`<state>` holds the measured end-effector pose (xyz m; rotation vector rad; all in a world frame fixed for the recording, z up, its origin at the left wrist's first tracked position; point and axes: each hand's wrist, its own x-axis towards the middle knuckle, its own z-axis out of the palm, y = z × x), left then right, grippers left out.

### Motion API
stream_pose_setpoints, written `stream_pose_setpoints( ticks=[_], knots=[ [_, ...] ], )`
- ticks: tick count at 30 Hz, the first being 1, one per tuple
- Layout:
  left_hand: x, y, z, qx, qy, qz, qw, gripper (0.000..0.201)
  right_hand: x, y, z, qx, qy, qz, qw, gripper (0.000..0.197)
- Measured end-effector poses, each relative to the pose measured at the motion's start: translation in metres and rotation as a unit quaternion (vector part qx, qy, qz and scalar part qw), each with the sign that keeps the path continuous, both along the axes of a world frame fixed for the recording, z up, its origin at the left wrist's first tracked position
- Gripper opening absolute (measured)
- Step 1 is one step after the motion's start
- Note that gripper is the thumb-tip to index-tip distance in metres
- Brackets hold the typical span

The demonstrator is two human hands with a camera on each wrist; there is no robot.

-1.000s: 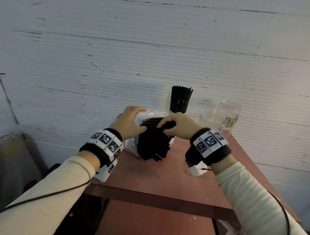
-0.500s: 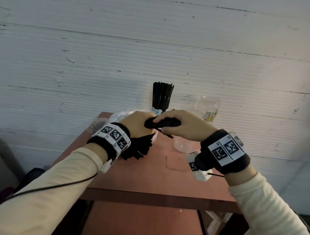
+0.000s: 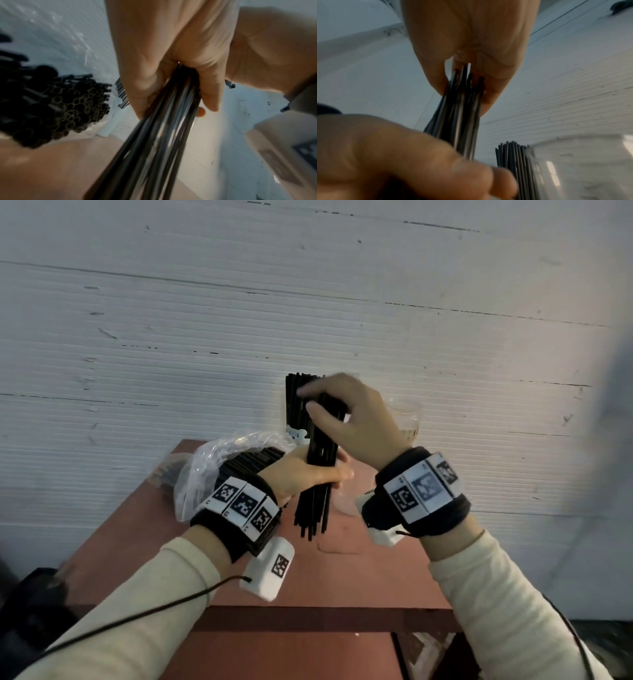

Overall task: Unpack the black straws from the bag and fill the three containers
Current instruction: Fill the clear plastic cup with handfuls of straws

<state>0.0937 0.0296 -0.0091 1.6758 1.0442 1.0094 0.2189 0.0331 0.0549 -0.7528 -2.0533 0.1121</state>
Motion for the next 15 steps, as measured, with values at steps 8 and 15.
stream_pose_setpoints(
  ticks=[8, 15],
  knots=[
    [0.0, 0.009, -0.015, -0.065, -0.003, -0.018, 0.998, 0.016, 0.001, 0.008, -0.022, -0.01, -0.006, -0.012, 1.0, 0.021],
    [0.0, 0.014, -0.034, -0.115, 0.089, -0.033, 0.989, 0.016, 0.006, 0.008, -0.03, -0.028, -0.032, -0.02, 0.999, 0.014]
  ],
)
